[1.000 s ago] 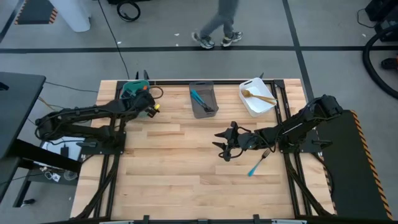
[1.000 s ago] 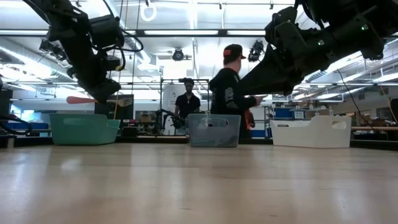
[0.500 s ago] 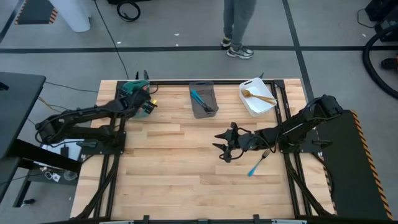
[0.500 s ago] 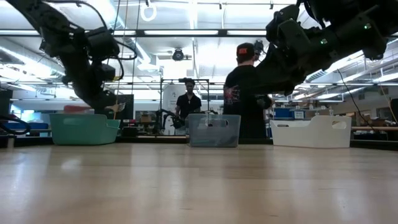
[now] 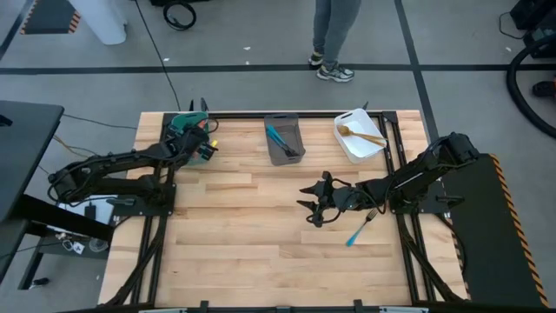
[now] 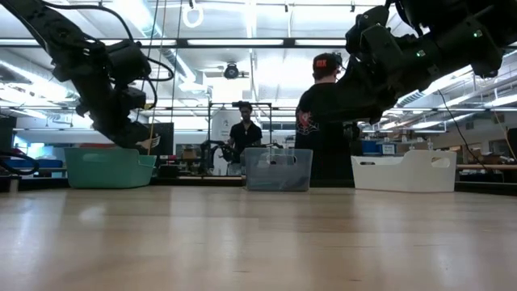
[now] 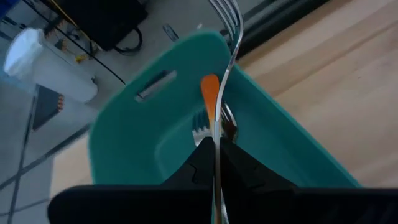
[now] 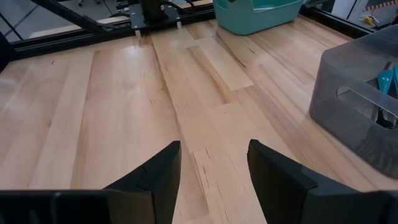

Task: Sort silverware by color (type)
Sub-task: Put the orange fork into the green bin

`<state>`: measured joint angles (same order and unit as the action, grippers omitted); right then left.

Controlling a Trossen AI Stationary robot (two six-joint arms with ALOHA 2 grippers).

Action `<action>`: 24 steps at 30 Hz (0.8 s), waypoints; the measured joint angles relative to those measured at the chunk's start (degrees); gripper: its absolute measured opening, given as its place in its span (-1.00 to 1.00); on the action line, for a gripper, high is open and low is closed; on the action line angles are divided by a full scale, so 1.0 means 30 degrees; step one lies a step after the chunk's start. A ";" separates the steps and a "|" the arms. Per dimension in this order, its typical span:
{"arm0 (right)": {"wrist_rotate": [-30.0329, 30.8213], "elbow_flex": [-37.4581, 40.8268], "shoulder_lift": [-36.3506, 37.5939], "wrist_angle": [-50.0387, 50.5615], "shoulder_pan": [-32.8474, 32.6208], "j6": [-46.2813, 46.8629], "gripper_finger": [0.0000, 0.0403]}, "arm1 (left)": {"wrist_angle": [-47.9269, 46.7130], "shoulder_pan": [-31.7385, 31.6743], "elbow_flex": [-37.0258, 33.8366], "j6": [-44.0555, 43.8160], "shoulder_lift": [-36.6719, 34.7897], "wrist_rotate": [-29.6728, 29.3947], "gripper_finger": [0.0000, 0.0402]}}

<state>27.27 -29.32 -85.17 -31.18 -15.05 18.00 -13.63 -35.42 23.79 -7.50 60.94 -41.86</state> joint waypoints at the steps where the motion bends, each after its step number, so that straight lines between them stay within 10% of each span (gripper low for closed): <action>1: 0.0007 0.0000 0.0000 0.0000 0.0000 0.0000 -0.05 | 0.0077 0.0000 0.0000 0.0119 -0.0137 -0.0116 -0.90; 24: 0.0044 -0.0007 0.0000 0.0366 -0.0131 0.0437 -0.05 | -0.0090 -0.0386 -0.1658 0.0748 -0.1820 0.0051 -0.90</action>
<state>27.40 -29.34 -85.17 -30.08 -15.44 19.31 -13.90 -36.58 18.82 -5.25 55.48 -41.71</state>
